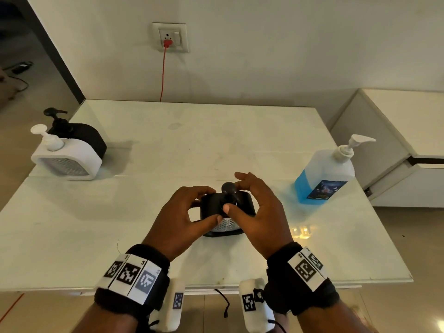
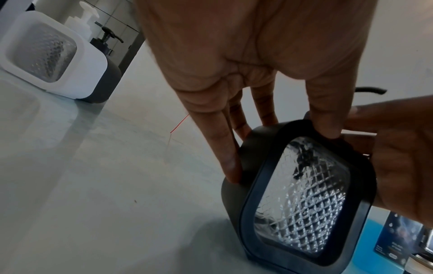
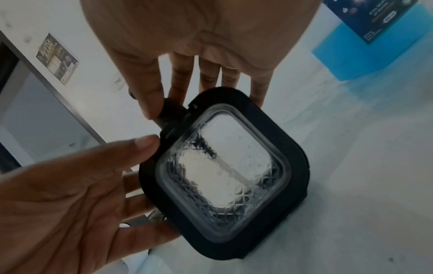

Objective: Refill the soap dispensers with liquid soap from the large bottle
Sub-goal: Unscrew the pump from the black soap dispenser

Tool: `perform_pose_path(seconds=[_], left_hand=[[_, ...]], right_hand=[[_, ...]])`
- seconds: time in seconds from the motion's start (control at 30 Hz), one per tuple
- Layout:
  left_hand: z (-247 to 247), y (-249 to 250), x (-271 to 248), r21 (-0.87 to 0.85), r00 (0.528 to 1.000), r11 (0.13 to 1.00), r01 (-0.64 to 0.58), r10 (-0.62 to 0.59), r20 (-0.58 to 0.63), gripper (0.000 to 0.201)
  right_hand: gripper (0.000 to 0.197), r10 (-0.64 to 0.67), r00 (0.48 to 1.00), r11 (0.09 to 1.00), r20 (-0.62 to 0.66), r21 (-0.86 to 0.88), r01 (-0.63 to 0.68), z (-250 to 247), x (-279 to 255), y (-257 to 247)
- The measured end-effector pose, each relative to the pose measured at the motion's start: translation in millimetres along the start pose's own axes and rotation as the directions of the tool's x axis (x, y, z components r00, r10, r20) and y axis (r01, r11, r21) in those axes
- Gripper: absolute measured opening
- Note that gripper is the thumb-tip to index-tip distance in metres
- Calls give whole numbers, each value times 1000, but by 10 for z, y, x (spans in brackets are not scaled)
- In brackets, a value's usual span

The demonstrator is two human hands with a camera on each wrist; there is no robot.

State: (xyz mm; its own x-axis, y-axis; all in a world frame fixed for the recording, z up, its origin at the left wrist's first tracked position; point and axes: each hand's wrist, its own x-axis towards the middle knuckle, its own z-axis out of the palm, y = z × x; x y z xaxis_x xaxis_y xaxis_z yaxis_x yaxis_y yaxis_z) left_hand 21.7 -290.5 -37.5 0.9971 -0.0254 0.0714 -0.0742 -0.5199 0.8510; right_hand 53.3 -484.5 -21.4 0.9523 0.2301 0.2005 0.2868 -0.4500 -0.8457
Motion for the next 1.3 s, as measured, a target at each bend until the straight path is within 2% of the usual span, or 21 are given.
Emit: perform_pose_path(seconds=[0.17, 0.27, 0.4, 0.53, 0.6, 0.73, 0.8, 0.9, 1.07, 1.2, 1.3], left_hand=[[-1, -4, -1, -9, 1000, 1000, -5, 5, -6, 51], [-1, 0, -5, -3, 1000, 1000, -10, 10, -15, 50], [-4, 15, -6, -3, 1000, 1000, -1, 1, -12, 51], [-11, 19, -1, -11, 1000, 1000, -10, 10, -4, 53], [-8, 15, 0, -16, 1000, 1000, -10, 10, -11, 51], [-6, 7, -7, -16, 1000, 1000, 1, -1, -15, 50], [-5, 5, -6, -32, 1000, 999, 12, -12, -1, 50], [7, 10, -3, -90, 999, 995, 47, -46, 10, 50], [7, 35, -10, -109, 999, 993, 42, -42, 0, 48], [6, 28, -11, -115, 999, 992, 52, -53, 1, 51], [9, 38, -15, -118, 999, 992, 47, -47, 0, 51]], right_hand=[[46, -21, 999, 995, 24, 100, 18, -25, -25, -38], [49, 30, 1000, 998, -8, 57, -30, 21, -28, -40], [40, 46, 999, 999, -28, 28, -45, 11, 7, 19], [35, 68, 997, 988, 25, 137, -70, -40, 1, 18], [42, 63, 998, 983, 1, 174, -62, -21, -16, -7], [39, 44, 999, 993, -26, 115, -40, 31, -12, -9], [35, 52, 999, 989, 9, 136, -53, 3, 7, 3], [44, 61, 996, 984, 59, 163, -70, -32, -7, 8], [43, 49, 998, 997, -35, 65, -47, 39, -6, 26], [39, 30, 1000, 991, 9, 126, -31, 5, -4, 39], [42, 7, 1000, 996, -25, 87, -4, -17, -22, 20]])
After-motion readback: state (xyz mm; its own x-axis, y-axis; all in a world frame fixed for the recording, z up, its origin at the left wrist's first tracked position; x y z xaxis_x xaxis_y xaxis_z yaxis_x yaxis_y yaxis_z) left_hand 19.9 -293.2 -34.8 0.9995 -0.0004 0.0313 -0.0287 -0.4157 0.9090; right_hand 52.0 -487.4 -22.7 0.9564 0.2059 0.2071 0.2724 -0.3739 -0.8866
